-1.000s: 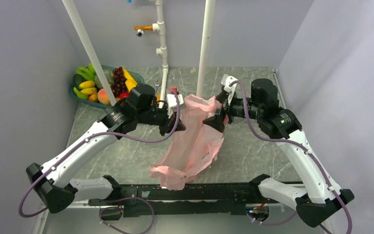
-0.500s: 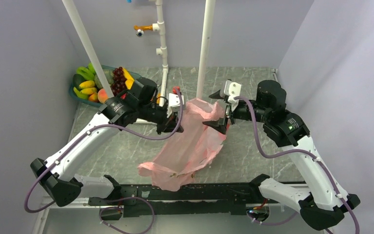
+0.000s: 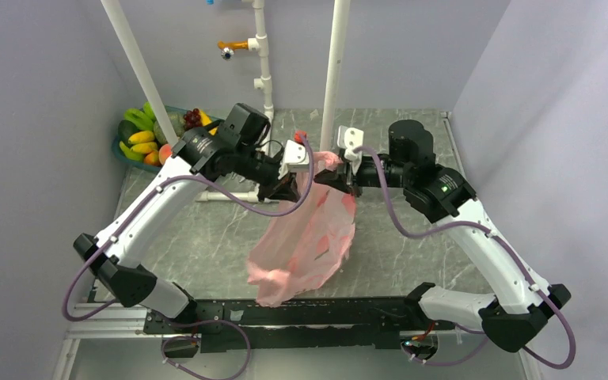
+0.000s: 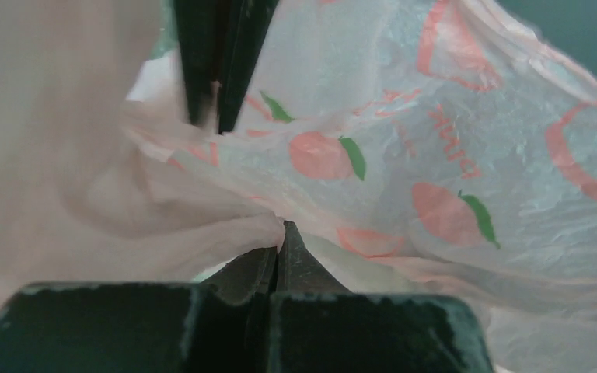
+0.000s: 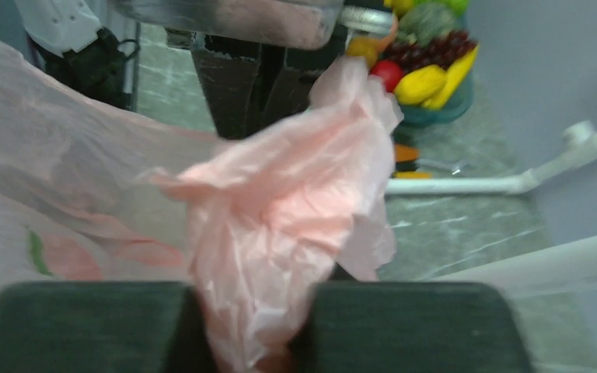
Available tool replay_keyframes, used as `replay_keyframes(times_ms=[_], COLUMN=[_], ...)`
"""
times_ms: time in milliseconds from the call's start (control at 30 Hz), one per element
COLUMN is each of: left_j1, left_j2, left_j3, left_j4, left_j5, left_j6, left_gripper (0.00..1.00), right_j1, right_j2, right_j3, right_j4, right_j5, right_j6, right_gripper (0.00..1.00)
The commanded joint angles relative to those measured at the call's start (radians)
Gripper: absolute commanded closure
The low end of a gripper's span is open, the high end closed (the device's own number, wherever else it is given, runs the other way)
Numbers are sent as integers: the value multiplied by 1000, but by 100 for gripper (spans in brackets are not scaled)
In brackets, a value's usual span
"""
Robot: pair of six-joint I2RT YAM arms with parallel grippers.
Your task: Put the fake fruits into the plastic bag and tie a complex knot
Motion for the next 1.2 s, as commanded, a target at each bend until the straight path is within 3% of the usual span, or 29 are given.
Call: replay_keyframes(times_ms=[0,33,67,100,167,200,233,300,367,467,500,567,700,833,1000,1167], left_j1=[72,112,150,187,219,220,217,176,80,-47,-85,-150,-168,-168,-169,-46], left_j2=[63,61,52,36,-24,-70,-119,-186,-191,-142,-124,-102,-197,-288,-373,-375], left_j3=[101,96,84,75,60,35,14,9,55,103,88,17,-343,-578,-766,-666], left_j4=[-108,-72,-15,47,129,208,260,301,238,120,83,2,17,66,207,287], left_j5=[-17,-24,-41,-64,-100,-127,-128,-127,-172,-182,-187,-225,-338,-413,-513,-609], left_j6=[144,123,77,29,-5,-22,-41,-56,-32,-52,-53,-22,-5,-24,-100,14], left_gripper=[100,100,92,78,40,26,19,16,21,46,51,56,57,51,2,1], right_j1=[2,2,2,3,2,2,2,1,2,2,2,-1,-34,-42,-45,-46], right_j2=[7,3,-2,-7,-18,-26,-32,-39,-37,-21,-22,-30,-74,-116,-147,-113], right_j3=[-14,-31,-50,-68,-105,-123,-141,-163,-176,-178,-181,-189,-225,-269,-345,-321], right_j4=[30,49,67,85,121,133,143,157,183,207,216,231,250,246,302,363], right_j5=[21,47,89,130,238,286,336,397,421,422,416,416,385,335,290,247], right_j6=[120,175,244,311,454,514,568,638,685,737,745,748,729,673,640,616], right_gripper=[100,100,100,100,100,100,100,100,100,100,100,100,100,100,100,100])
